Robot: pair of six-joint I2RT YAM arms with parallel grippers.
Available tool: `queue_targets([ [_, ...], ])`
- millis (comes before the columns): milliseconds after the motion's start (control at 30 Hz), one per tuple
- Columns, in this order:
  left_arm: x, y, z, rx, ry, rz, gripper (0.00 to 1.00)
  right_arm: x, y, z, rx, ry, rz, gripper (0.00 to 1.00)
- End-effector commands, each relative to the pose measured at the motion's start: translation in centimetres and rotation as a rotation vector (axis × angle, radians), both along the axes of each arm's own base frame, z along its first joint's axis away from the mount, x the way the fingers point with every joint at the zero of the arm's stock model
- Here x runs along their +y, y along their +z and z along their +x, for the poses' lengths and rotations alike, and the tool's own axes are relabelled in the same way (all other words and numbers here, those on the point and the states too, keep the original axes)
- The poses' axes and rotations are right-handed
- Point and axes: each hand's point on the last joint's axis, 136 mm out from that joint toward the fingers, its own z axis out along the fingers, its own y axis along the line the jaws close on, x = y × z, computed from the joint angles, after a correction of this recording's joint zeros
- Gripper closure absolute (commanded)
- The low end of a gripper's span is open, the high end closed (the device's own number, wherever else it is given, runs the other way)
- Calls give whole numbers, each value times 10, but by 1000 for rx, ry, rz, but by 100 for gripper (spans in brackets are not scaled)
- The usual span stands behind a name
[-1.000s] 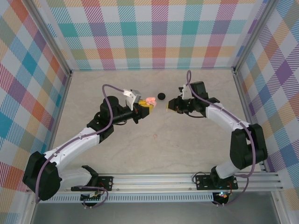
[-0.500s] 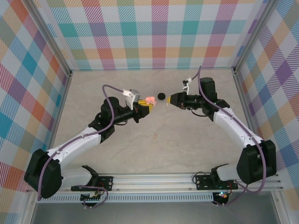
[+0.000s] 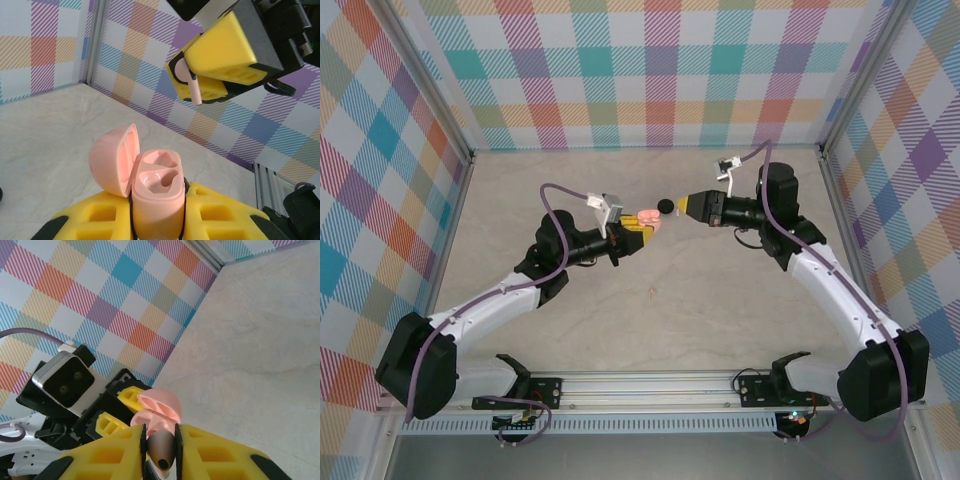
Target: Insert wireless bluetooth earbuds into charging case
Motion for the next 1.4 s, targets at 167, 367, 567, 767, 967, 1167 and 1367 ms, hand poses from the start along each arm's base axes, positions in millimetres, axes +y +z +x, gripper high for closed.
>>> queue_targets([
  [167,-7,20,-8,-81,-28,-86,92,15,36,-15,-153,26,56,75],
  [367,-6,23,-14,-152,-16,-103,92,23,41,-21,-201,30,54,75],
  [567,-7,22,-18,-221,-11,-91,92,29,46,-26,-248,29,60,75],
  [767,-9,29,-21,-269,-6,-101,92,32,44,-25,-266,15,43,74],
  [967,-9,42,-23,-301,-6,-132,92,33,47,-27,-293,3,38,74],
  [1167,-13,52,-29,-325,-16,-154,93,36,47,-28,-305,9,37,74],
  [1367,-15,59,-30,-332,-18,-171,93,39,46,-31,-314,17,34,74],
])
